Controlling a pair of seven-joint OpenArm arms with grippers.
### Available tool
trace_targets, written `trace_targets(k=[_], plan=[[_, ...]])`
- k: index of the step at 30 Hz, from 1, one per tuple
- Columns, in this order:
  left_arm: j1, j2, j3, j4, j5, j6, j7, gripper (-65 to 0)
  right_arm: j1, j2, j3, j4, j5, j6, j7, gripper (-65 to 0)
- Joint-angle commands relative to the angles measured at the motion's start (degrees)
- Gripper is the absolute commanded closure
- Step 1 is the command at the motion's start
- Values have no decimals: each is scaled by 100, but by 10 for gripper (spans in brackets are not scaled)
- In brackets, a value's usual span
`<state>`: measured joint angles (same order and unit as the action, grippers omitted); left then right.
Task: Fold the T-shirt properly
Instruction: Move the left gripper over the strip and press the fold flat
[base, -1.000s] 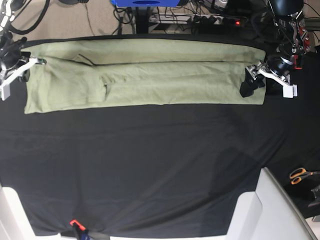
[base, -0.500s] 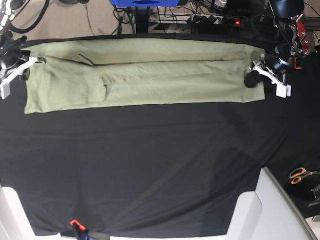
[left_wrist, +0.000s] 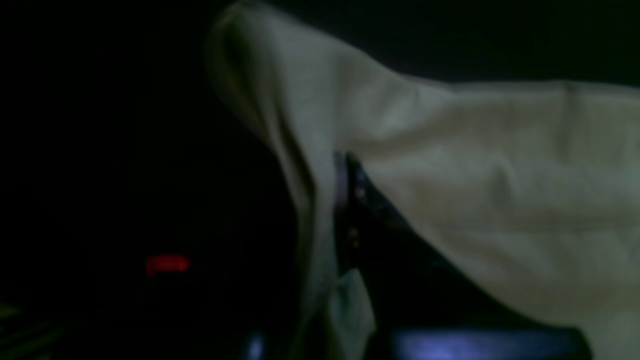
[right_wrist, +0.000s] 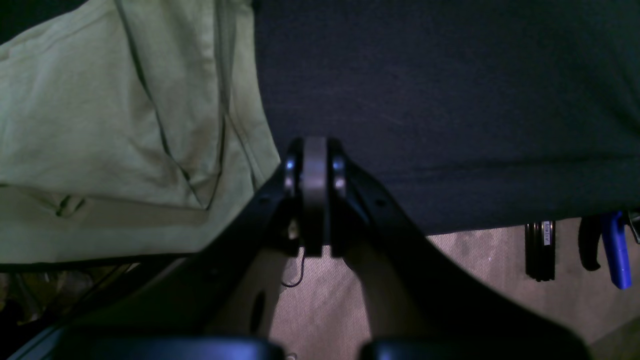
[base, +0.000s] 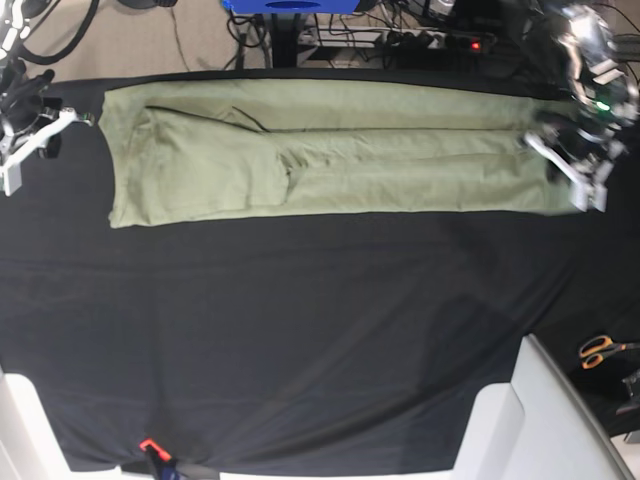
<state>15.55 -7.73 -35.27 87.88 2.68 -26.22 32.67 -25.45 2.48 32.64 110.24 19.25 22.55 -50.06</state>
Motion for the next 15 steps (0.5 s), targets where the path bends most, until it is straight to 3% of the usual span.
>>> trace_targets(k=[1,5,8,12,15], plan=[[-47,144,120,272,211,68,-141,0,9,46,28,84,40,18,79,-14],[93,1041,445,746,1319,217,-132,0,18,46,28,84,40,18,79,-14],[102,1498,577,975,1609,244,-132,0,18,46,28,84,40,18,79,-14],[190,1568,1254,1010,1644,270,-115,0,18,46,28,84,40,18,70,-15],[251,1559,1755,905,1644,727,-115,0,18,55,28,84,40,18,70,-15]])
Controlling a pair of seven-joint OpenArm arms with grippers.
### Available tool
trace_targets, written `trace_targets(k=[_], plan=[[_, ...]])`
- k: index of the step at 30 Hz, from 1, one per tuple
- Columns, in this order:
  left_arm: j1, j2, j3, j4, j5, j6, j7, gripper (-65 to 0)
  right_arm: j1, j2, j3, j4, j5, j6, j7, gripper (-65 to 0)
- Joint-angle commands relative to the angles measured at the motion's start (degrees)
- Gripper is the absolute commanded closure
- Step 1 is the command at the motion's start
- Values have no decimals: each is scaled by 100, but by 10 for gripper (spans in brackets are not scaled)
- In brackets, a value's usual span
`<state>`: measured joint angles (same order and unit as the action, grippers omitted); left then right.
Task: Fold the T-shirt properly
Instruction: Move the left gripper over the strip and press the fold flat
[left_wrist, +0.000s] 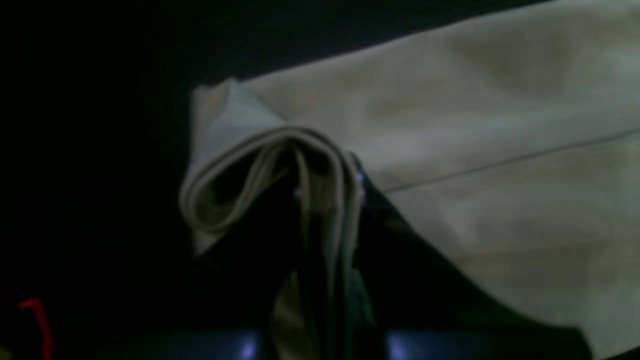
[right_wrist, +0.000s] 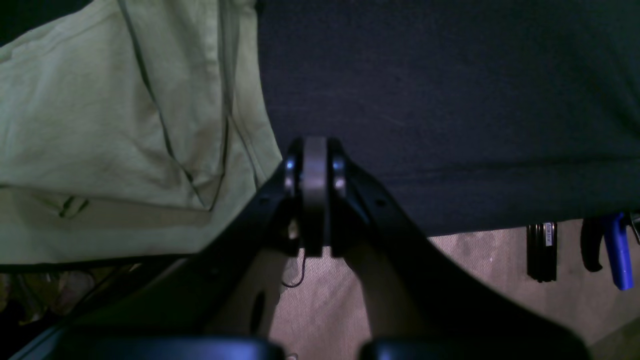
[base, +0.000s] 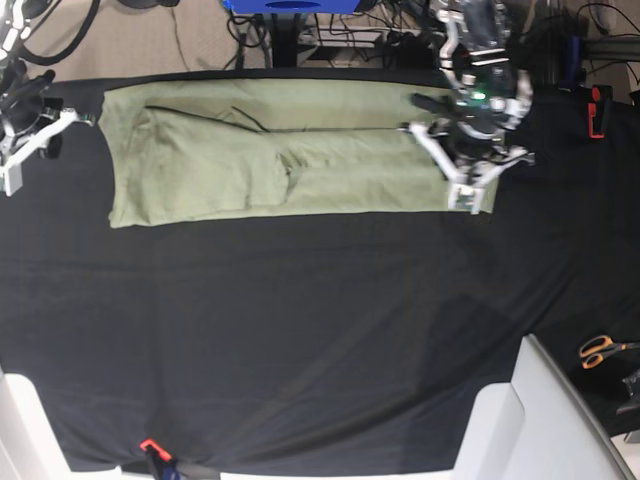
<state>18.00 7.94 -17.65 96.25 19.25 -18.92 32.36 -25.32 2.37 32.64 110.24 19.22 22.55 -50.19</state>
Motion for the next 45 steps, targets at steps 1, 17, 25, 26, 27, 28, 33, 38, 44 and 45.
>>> trace_targets(k=[1,17,25,26,27,28,33,38,44,45], plan=[[15,-16,134,24,-12,103,-84,0,5,66,28,84,43,18,83,-15],[-160,19,1180,-680,-241,437,-84,0,13,66,28,84,43,18,92,-15],[-275,10,1506,-636,-716,938,197,0,13,66,28,84,43,18,92,-15],[-275,10,1506,-530,-716,938,250,0,13,66,28,84,43,18,92,-15],[-275,10,1506,-416,-716,938,250,0,13,66,28,84,43,18,83,-15],[-275,10,1506,-319,-716,938,259,0,13,66,28,84,43,18,83,-15],[-275,1,1506,-293,-707,938,259,0,13,66,28,84,43,18,83,-15],[-257,10,1514,-354,-707,938,259,0,31,66,28,84,43,18,83,-15],[-248,1,1761,-302,-716,929,645,0,31,66,28,84,43,18,83,-15],[-248,1,1778,-302,-716,929,645,0,40,66,28,84,43,18,83,-15]])
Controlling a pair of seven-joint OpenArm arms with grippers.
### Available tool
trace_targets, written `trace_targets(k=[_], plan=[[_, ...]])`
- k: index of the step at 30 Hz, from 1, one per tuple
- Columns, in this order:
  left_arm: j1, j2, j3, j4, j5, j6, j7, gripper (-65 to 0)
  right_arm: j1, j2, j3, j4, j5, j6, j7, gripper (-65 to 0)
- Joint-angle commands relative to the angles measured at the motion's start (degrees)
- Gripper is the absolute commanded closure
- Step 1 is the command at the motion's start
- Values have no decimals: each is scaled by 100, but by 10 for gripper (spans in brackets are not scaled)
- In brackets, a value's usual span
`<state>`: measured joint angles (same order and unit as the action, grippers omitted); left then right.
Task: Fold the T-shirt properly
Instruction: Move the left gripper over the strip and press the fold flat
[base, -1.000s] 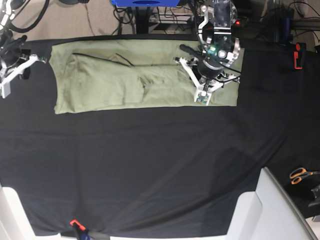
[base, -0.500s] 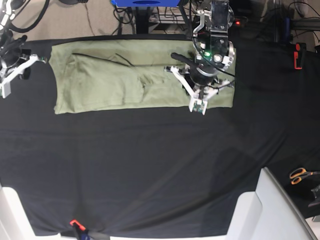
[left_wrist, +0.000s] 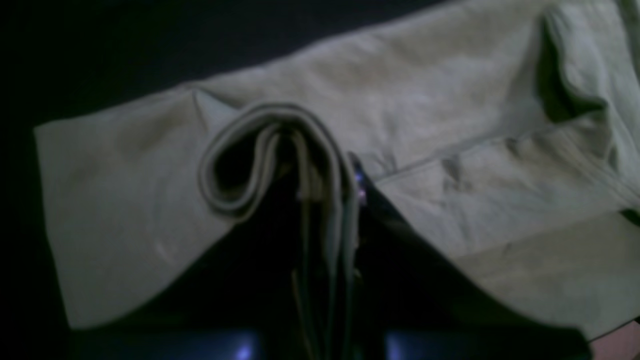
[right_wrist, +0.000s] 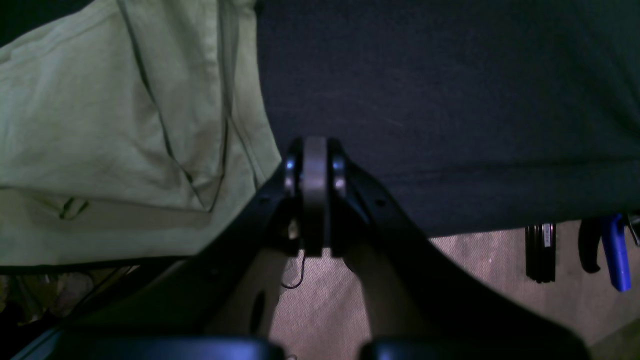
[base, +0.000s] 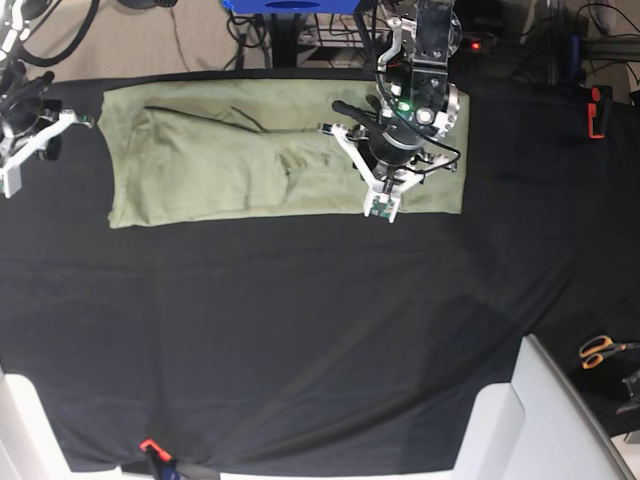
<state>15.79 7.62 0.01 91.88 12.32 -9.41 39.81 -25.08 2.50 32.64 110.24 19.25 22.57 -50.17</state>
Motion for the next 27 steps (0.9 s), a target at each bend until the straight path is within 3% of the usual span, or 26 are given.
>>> trace_targets(k=[1,21,24,27], plan=[[-28,34,47,136,-23,-22,-100,0,16,53,28,84,40,16,81,-15],[-45,34,100,127,-23,-22,-91,0,16,53,28,84,40,16,90,-15],[-36,34,109,136,-23,-22,-91,-166,16,53,28,84,40,16,90,-15],[-54,16,548,127,-23,-22,-91,-303,16,53,28,84,40,16,90,-15]])
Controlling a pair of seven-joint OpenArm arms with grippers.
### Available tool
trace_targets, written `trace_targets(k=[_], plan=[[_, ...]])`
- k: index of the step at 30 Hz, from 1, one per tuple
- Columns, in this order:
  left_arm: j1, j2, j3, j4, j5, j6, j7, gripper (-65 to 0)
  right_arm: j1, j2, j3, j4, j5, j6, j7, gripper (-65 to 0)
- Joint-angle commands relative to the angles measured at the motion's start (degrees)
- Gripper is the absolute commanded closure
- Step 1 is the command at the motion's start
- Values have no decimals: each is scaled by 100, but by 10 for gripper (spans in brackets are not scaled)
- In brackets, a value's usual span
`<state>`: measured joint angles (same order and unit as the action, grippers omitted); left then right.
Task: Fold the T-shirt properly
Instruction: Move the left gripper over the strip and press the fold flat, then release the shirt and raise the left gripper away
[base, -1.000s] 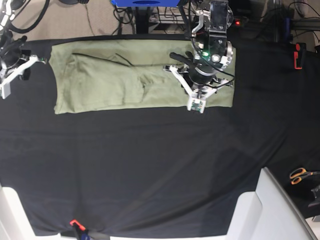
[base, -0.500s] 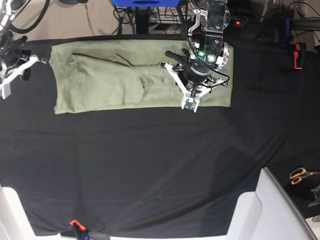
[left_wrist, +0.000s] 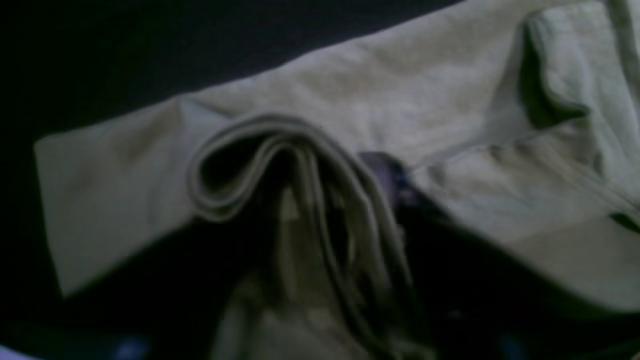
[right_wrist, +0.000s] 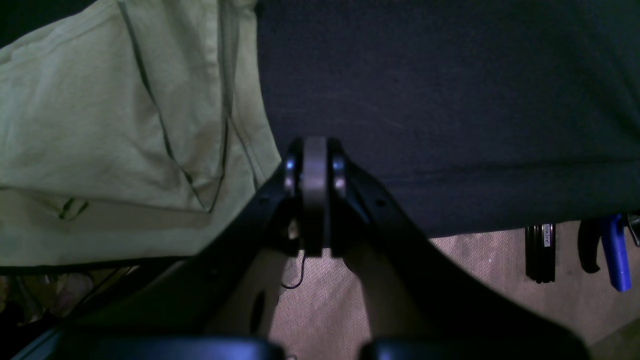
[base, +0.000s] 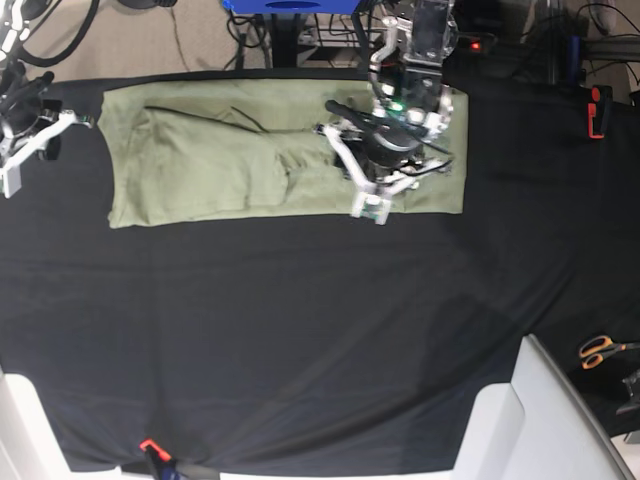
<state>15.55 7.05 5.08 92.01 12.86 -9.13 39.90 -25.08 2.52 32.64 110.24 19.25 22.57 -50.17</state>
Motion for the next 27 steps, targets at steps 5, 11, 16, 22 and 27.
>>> trace_targets(k=[5,11,16,22,27], plan=[[-171,73,797,61,-77,-50,-91,-416,16,51,28,84,40,16,81,-15],[-417,91,1360,96,-77,-41,261,-411,16,51,28,84,40,16,81,-15],[-30,-261,578,1380,-25,-41,630,-194,16,51,28,93,40,16,81,-15],[629,-964,-407,1837,-16,-33,612,0,16,51,28,93,40,16,90,-15],[1166,-1210,-521,1837,-16,-33,445,0,77,51,28,84,40,16,81,-15]])
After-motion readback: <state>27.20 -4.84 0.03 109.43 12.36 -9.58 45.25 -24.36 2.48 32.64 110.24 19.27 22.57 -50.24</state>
